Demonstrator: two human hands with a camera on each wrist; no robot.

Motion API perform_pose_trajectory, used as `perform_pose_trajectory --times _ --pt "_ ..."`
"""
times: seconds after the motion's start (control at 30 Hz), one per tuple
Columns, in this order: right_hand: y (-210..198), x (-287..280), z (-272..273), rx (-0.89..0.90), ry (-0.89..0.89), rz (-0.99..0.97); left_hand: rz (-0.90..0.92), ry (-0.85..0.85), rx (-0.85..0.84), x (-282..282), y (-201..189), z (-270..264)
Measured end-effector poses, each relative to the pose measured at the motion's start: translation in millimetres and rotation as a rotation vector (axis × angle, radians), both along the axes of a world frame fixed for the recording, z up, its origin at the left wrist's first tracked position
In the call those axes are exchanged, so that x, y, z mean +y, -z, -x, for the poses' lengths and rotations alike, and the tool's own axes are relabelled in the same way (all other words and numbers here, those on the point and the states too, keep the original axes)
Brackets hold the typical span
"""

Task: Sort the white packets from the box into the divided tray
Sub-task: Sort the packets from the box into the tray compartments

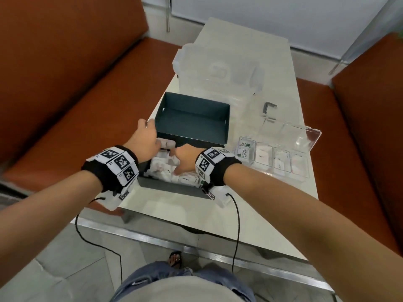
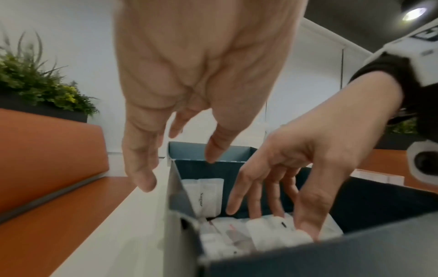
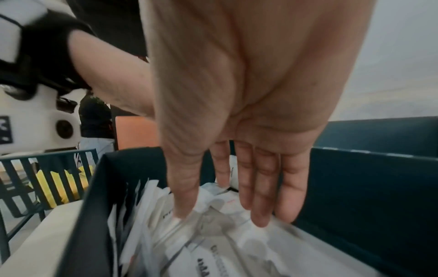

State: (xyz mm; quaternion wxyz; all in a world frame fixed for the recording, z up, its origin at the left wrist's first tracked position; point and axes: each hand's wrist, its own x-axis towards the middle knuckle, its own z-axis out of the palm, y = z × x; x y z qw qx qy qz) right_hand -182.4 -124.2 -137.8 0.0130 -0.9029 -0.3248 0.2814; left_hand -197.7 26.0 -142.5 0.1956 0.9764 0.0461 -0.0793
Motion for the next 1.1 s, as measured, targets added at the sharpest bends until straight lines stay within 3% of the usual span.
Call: perform_pose_trajectory --times 0.17,0.4,0.6,0.77,1.1 --pt "11 20 3 -0.008 0.037 0.055 0.001 -0.051 0.155 13 6 4" --pt "5 31 4 -0.042 0.027 0.120 0.022 -0.070 0.179 15 5 2" --pt "6 50 8 0.099 0.056 0.087 0.087 -0.107 0.186 17 5 2" --pt "10 53 8 0.098 0.041 0.081 0.106 -0.123 0.188 16 3 2" --pt "3 42 0 -0.019 0.013 -0.188 0.060 -0.090 0.183 15 3 2"
